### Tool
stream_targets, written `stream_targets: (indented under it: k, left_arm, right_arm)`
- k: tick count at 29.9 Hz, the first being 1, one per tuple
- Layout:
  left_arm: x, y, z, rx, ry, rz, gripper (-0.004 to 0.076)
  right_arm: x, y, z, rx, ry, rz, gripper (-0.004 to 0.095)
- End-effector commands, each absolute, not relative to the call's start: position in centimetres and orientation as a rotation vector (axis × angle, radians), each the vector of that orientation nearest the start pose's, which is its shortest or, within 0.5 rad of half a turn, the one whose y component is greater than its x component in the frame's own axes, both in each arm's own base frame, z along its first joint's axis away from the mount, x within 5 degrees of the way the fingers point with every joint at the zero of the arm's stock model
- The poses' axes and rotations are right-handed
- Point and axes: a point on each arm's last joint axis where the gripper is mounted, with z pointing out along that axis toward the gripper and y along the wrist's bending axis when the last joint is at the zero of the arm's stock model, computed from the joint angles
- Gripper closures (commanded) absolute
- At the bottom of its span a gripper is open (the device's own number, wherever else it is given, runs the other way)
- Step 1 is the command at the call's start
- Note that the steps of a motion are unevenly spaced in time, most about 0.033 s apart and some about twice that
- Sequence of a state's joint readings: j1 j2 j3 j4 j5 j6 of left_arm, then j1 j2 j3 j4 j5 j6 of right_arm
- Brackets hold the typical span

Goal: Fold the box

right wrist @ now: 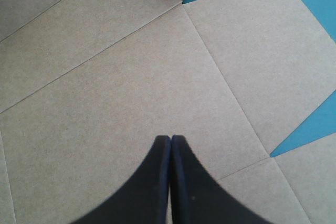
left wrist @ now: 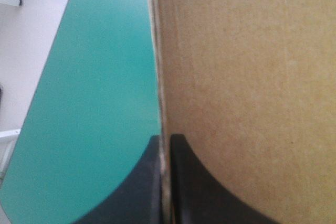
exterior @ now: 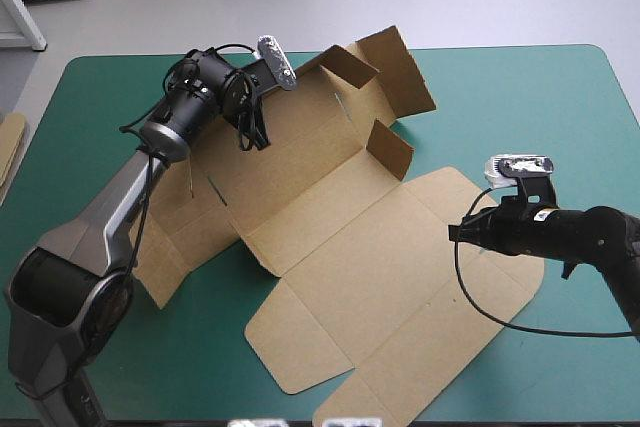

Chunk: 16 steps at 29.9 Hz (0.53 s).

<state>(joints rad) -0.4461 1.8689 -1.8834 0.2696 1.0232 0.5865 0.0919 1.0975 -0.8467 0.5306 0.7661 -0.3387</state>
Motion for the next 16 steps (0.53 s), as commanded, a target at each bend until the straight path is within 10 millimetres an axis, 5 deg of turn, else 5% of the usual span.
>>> stream_targets:
  k: [1, 9, 16]
  left_arm:
    - [36.6, -16.2, 40.4, 1.258, 1.94, 0.438, 0.0733]
    - [34.2, -15.0, 37.9, 1.337, 1.837, 0.496, 0.0733]
    - [34.0, -14.7, 38.4, 1.291, 1.635, 0.597, 0.0733]
  right_arm:
    - [21.0, 5.2, 32.4, -0.187, 2.334, 0.522, 0.0925]
    - [20.7, 5.3, 32.3, -0.199, 2.353, 0.532, 0.0925]
    - [20.8, 5.3, 32.3, -0.195, 2.346, 0.529, 0.0925]
